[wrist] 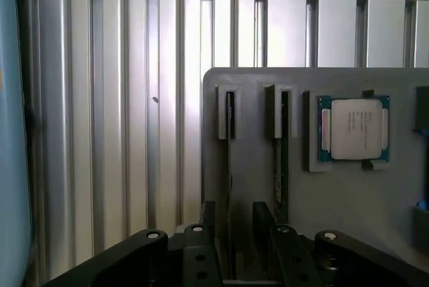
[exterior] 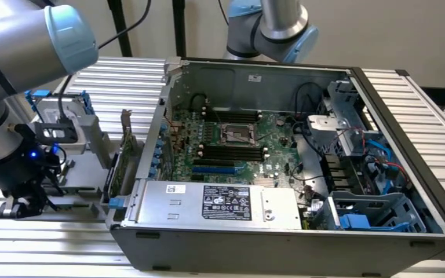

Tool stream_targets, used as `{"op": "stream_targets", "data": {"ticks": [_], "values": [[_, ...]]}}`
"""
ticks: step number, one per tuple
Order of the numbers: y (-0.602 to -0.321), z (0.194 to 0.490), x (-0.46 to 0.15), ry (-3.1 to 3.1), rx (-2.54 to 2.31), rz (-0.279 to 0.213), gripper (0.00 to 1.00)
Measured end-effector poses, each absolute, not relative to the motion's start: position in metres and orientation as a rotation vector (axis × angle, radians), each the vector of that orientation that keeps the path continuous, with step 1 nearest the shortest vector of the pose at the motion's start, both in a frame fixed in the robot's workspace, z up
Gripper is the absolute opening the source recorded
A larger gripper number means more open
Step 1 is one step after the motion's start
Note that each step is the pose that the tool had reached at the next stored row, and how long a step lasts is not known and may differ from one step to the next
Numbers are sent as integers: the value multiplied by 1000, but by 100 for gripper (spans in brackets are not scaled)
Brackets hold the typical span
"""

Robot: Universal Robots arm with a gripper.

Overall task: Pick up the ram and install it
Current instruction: 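Pick up the ram and move it above insertion slot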

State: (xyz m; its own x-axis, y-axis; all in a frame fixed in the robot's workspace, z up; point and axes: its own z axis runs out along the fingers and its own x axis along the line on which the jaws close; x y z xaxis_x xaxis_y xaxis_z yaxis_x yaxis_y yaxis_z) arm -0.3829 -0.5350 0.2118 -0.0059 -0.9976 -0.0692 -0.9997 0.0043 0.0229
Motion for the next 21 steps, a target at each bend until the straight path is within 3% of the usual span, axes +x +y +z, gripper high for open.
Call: {"op": "stream_targets", "data": {"ticks": [18,20,21], "values": [[-535,195,-383,2159,-2229,110,36],[-535,195,-383,2158,-2229,110,35],[-535,195,-383,2158,-2229,110,27]]}}
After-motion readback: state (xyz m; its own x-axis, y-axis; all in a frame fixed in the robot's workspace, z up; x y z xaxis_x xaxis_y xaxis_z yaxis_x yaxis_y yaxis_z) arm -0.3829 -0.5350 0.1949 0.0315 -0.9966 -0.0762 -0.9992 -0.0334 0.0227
